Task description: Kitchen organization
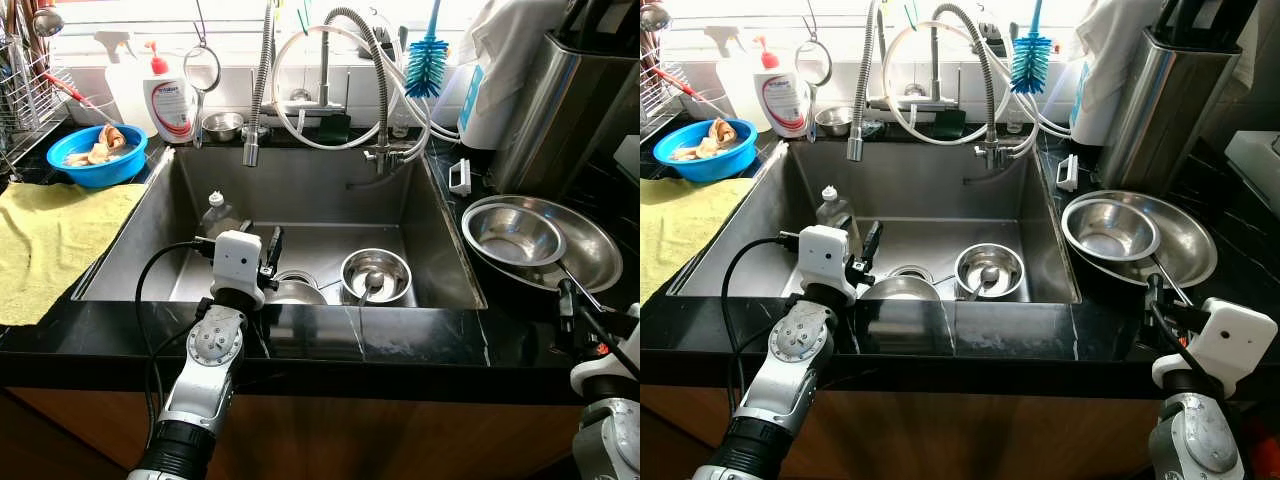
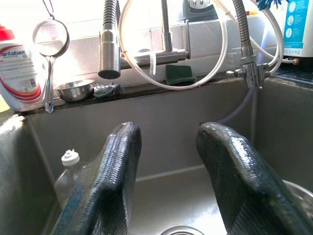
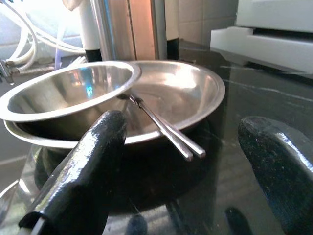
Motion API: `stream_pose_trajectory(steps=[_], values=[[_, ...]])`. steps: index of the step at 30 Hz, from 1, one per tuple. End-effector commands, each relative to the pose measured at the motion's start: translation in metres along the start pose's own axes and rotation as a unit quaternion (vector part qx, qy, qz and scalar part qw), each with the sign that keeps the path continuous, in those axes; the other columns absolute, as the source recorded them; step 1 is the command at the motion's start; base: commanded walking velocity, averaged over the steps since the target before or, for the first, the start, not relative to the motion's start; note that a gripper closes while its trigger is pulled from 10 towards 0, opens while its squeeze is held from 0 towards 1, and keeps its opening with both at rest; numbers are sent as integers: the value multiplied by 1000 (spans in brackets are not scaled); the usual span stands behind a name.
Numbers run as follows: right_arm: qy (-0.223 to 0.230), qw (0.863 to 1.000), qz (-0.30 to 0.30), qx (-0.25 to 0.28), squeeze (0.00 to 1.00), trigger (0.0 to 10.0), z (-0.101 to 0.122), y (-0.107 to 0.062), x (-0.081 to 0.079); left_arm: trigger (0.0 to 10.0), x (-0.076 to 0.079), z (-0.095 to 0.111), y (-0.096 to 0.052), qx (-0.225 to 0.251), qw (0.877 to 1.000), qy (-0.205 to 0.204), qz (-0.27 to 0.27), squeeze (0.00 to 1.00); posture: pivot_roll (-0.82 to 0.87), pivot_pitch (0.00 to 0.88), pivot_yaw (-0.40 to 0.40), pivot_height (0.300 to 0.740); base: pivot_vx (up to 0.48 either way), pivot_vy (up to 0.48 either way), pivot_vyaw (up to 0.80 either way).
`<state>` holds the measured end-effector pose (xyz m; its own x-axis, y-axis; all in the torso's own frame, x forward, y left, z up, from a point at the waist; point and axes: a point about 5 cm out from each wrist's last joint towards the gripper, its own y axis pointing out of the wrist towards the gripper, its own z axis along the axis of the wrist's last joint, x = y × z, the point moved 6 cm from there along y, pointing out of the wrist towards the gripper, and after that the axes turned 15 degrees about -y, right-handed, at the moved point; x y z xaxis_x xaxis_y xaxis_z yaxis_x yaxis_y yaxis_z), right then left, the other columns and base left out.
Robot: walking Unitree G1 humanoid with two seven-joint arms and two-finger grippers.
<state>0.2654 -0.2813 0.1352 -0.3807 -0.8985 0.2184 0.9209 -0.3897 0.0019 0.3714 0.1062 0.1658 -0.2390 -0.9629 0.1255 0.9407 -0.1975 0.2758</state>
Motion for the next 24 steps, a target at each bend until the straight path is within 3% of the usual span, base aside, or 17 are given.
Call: stream_pose_trajectory(steps=[1, 2, 3, 24], values=[[-6, 1000, 1, -10, 0, 1569, -4, 1, 0, 10000, 2, 5, 1, 8, 1000, 13, -6, 0, -145, 1, -9, 740, 0, 0, 0], [-6, 1000, 1, -10, 0, 1569, -4, 1, 0, 10000, 2, 5, 1, 8, 1000, 13, -6, 0, -145, 1, -9, 740, 0, 0, 0], [-4, 1000, 2, -8, 0, 0, -3, 1, -1, 10000, 3, 5, 2, 9, 1000, 13, -7, 0, -145, 2, -8, 740, 0, 0, 0], [-1, 1000, 2, 6, 0, 0, 5, 3, -4, 10000, 4, 5, 2, 9, 1000, 12, -7, 0, -149, 0, -8, 740, 0, 0, 0]])
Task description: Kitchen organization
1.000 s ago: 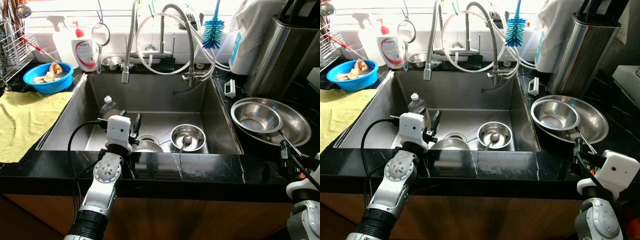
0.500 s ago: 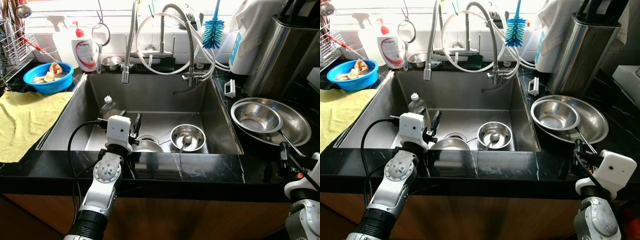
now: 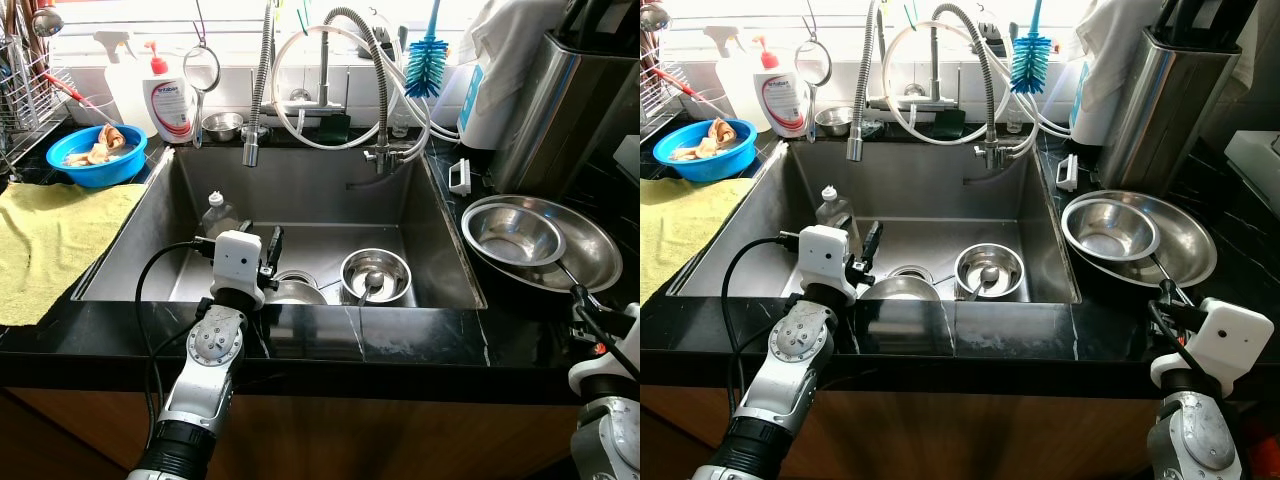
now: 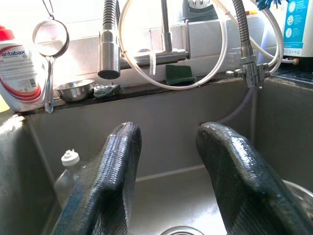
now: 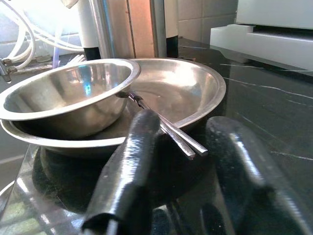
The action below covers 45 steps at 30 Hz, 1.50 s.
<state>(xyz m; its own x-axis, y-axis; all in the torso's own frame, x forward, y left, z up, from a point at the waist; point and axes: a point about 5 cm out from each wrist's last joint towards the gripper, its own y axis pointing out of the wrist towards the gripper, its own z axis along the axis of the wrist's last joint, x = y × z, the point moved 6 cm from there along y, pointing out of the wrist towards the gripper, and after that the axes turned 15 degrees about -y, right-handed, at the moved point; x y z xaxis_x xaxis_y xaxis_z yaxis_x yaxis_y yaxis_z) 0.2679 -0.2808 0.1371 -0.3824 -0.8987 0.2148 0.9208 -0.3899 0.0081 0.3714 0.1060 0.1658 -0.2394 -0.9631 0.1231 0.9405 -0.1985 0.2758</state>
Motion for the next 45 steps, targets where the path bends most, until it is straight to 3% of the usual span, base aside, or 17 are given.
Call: stream_pose_trajectory(steps=[1, 16, 17, 18, 19, 20, 33, 36, 38, 39, 43, 45], values=[[-3, 1000, 3, 4, 0, 0, 4, 2, -3, 10000, 4, 5, 2, 9, 1000, 11, -7, 0, -150, 0, -9, 740, 0, 0, 0], [-8, 1000, 0, 25, 0, 0, 15, 5, -4, 10000, 3, 4, 1, 9, 1000, 13, -4, 0, -152, 0, -11, 740, 0, 0, 0], [-10, 1000, -4, 28, 0, 392, 16, 5, -2, 10000, 3, 4, 1, 9, 1000, 13, -4, 0, -153, 0, -10, 740, 0, 0, 0], [-13, 999, -7, 31, 0, 2549, 18, 5, -2, 10000, 3, 4, 1, 9, 1000, 13, -4, 0, -153, 0, -10, 740, 0, 0, 0], [-16, 999, -9, 33, 0, 5608, 19, 5, -1, 10000, 3, 4, 1, 9, 1000, 13, -3, 0, -154, 0, -11, 740, 0, 0, 0], [-18, 999, -11, 38, 0, 10000, 21, 5, 0, 10000, 3, 4, 1, 9, 1000, 13, -3, 0, -153, 0, -11, 740, 0, 0, 0], [-19, 996, -21, 88, 0, 10000, 49, 6, -2, 10000, 2, 4, 1, 9, 1000, 13, -2, 0, -154, 0, -10, 740, 0, 0, 0], [-23, 993, -12, 119, 0, 10000, 69, 8, -8, 10000, 2, 5, 2, 10, 1000, 14, 0, 0, -155, 0, -11, 740, 0, 0, 0], [-40, 988, 25, 147, 0, 10000, 87, 11, -23, 10000, 1, 5, 2, 10, 1000, 14, 1, 0, -155, 0, -11, 740, 0, 0, 0], [-40, 988, 25, 147, 0, 10000, 87, 11, -23, 10000, 1, 5, 2, 10, 1000, 14, 1, 0, -155, 0, -11, 740, 0, 0, 0], [-47, 973, 123, 187, 0, 10000, 120, 18, -60, 10000, 1, 5, 3, 10, 1000, 14, 2, 0, -171, 7, -2, 740, 0, 0, 0], [-45, 971, 141, 188, 0, 10000, 124, 20, -67, 10000, 1, 5, 4, 10, 1000, 13, 2, 0, -171, 7, -2, 740, 0, 0, 0]])
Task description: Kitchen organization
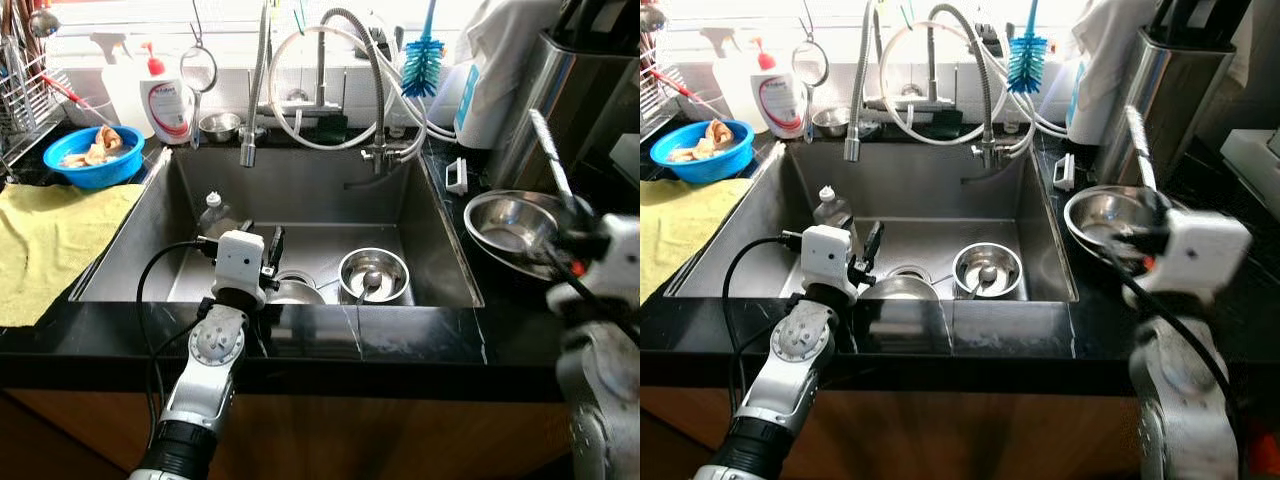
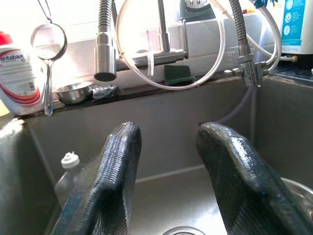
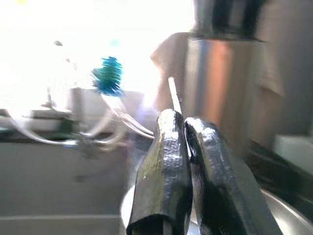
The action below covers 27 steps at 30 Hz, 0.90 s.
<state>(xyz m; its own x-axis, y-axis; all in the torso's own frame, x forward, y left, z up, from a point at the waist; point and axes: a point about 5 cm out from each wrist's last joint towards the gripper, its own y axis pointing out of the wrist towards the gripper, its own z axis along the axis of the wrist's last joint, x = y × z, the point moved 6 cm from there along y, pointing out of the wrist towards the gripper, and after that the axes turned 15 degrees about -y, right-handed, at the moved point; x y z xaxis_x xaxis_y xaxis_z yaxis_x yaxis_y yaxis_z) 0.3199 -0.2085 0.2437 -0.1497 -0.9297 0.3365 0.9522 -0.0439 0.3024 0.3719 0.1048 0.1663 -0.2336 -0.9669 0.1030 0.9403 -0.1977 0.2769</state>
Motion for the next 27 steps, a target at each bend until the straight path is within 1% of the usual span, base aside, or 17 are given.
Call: stream_pose_trajectory(steps=[1, 2, 3, 4, 5, 6, 7, 8, 9, 11, 13, 15, 17, 23, 27], values=[[18, 999, 43, -1, 0, 10000, 4, 7, -16, 10000, 0, 5, 3, 9, 1000, 2, 2, 0, -171, 7, -2, 740, 0, 0, 0], [29, 998, 61, 0, 0, 10000, 6, 10, -24, 10000, 0, 5, 3, 9, 1000, 2, 2, 0, -171, 7, -2, 740, 0, 0, 0], [38, 995, 87, 0, 0, 10000, 6, 13, -35, 10000, 1, 4, 3, 9, 1000, 1, 2, 0, -173, 10, -3, 740, 0, 0, 0], [36, 991, 132, -7, 0, 10000, 5, 16, -54, 10000, 1, 4, 3, 9, 1000, 1, 1, 0, -169, 10, -4, 740, 0, 0, 0], [36, 991, 132, -7, 0, 10000, 5, 16, -54, 10000, 1, 4, 3, 9, 1000, 1, 1, 0, -169, 10, -4, 740, 0, 0, 0], [32, 986, 161, -12, 0, 10000, 3, 16, -65, 10000, 2, 4, 3, 9, 1000, 0, 1, 0, -168, 12, -4, 740, 0, 0, 0], [32, 986, 161, -12, 0, 10000, 3, 16, -65, 10000, 2, 4, 3, 9, 1000, 0, 1, 0, -168, 12, -4, 740, 0, 0, 0], [37, 981, 191, -22, 0, 10000, 0, 15, -78, 10000, 2, 5, 4, 10, 1000, 0, 2, 0, -164, 8, -11, 740, 0, 0, 0], [50, 972, 226, -42, 0, 10000, -6, 14, -92, 10000, 0, 6, 4, 12, 1000, 1, 5, 0, -158, 11, -14, 740, 0, 0, 0], [58, 964, 250, -68, 0, 10000, -17, 10, -99, 10000, -3, 6, 4, 12, 1000, 4, 10, 0, -157, 8, -17, 740, 0, 0, 0], [62, 959, 259, -98, 0, 10000, -29, 7, -101, 10000, -4, 6, 4, 12, 1000, 5, 11, 0, -157, 7, -17, 740, 0, 0, 0], [56, 955, 265, -122, 0, 10000, -40, 4, -102, 10000, -4, 5, 3, 11, 1000, 5, 11, 0, -158, 0, -22, 740, 0, 0, 0], [69, 950, 270, -140, 0, 10000, -49, 0, -103, 10000, -2, 5, 2, 12, 1000, 4, 11, 0, -152, 0, -31, 740, 0, 0, 0], [106, 949, 240, -175, 0, 10000, -64, 6, -94, 10000, -1, 5, 2, 14, 1000, 2, 12, 0, -149, 0, -30, 740, 0, 0, 0], [103, 948, 234, -189, 0, 10000, -73, 7, -92, 10000, 0, 4, 1, 13, 1000, 2, 11, 0, -147, 0, -31, 740, 0, 0, 0]])
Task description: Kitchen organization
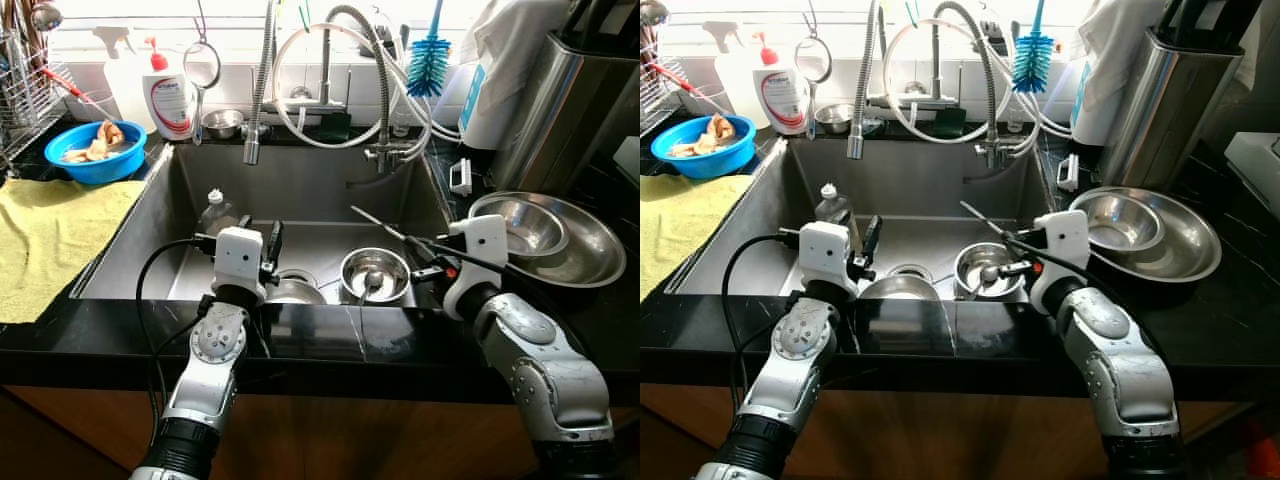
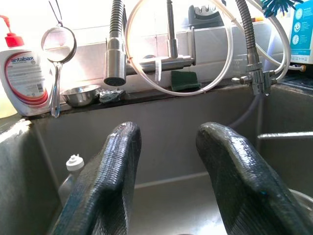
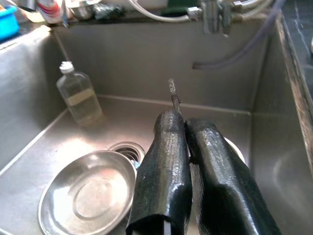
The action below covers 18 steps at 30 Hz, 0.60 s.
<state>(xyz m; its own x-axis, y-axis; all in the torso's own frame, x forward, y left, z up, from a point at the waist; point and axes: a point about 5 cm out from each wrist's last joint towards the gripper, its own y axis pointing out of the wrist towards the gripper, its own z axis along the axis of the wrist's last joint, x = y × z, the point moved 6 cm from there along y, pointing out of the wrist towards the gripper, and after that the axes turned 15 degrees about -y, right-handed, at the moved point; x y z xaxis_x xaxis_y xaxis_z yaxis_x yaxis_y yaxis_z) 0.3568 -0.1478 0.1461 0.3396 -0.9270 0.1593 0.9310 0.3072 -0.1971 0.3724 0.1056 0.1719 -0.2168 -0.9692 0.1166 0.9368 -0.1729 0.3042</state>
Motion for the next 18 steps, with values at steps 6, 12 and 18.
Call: stream_pose_trajectory(steps=[6, 12, 18], values=[[12, 1000, -11, -1, 0, 10000, 0, 2, 6, 10000, -1, 0, 2, 0, 1000, 9, 0, 0, -142, 0, -32, 740, 0, 0, 0], [15, 1000, -17, -6, 0, 10000, -4, 1, 8, 10000, 5, -3, -1, -2, 1000, 3, -7, 0, -151, 0, -20, 740, 0, 0, 0], [21, 999, -29, -3, 12, 10000, -6, -3, 11, 10000, 5, -4, -2, -3, 1000, 3, -8, 0, -152, 0, -13, 740, 0, 0, 0]])
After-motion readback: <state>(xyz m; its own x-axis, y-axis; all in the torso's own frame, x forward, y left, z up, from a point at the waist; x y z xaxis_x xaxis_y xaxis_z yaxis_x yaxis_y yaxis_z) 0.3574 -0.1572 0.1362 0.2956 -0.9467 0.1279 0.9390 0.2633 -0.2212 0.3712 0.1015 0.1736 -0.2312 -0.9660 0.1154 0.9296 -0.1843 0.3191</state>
